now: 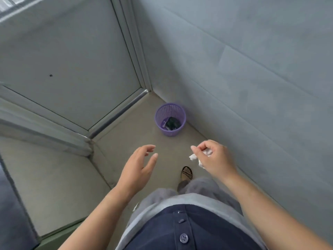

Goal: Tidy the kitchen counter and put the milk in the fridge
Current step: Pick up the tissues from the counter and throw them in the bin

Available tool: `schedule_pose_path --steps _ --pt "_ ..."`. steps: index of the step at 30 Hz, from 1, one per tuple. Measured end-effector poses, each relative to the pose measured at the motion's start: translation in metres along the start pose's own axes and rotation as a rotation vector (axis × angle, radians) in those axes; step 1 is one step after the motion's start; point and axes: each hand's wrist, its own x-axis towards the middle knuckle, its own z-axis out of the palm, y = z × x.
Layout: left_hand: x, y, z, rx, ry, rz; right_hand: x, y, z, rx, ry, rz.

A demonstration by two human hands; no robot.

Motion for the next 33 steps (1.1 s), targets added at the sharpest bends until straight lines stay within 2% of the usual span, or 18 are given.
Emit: schedule_pose_path --steps 6,13,18,24,28,33 --pt "0.101 0.009 -0.011 -0.042 0.068 -0.069 0.106 -0.002 0.004 -0.051 -0.098 0.045" --pt "0.198 -0.016 -0.026 0.055 -0.071 -0.05 0.204 -0.018 0.029 -0.046 -0.14 0.134" --pt "0.284 -0.056 -0.034 0.13 -0.167 -0.085 0.281 -0.018 0.069 0.111 -0.146 0.271" --pt "0.385 -0.124 0.001 0.553 -0.457 0.051 0.349 0.062 0.143 0.084 -0.208 0.461" --pt "0.457 -0.194 0.072 0.515 -0.492 -0.014 0.402 0.138 0.204 -0.052 -0.252 0.418" --pt "0.516 -0.304 0.177 0.376 -0.441 -0.131 0.469 0.238 0.285 -0.156 -0.23 0.232"
